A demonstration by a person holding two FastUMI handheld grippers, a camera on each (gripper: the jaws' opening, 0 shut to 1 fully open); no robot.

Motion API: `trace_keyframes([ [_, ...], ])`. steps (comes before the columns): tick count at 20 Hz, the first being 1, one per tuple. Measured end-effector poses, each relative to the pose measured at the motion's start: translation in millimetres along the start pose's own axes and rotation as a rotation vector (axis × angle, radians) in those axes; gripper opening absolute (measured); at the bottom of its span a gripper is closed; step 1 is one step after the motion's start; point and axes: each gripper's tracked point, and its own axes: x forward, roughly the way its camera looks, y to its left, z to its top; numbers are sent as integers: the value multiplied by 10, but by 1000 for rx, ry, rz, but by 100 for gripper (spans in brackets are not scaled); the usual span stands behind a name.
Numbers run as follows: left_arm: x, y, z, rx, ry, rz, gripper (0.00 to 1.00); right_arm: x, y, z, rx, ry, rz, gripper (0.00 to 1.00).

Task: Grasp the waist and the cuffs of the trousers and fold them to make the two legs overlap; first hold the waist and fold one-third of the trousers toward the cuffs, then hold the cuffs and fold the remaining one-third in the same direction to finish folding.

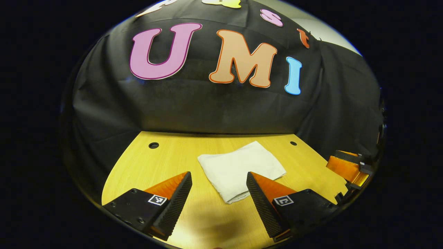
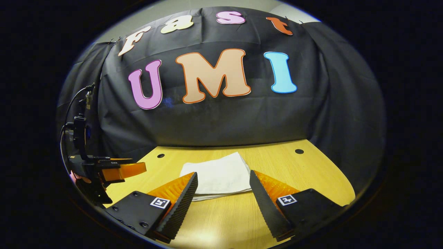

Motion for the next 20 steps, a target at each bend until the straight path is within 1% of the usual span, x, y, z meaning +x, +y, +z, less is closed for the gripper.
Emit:
trace_keyframes([
  [6,23,-29,20,13,-6,-4,96,-83,-95,72,-1,-8,-31,97],
  [10,-4,-103,19,3,-12,-26,96,-172,-175,92,-9,-11,-49,97],
  [12,-27,-124,-8,3,-10,-32,96,-208,-192,100,-7,-14,-52,96],
  [17,-26,-161,-83,46,6,-35,96,-213,-211,96,7,-17,-60,96],
  [20,-27,-192,-96,44,8,-47,96,-213,-187,83,2,-13,-56,97],
])
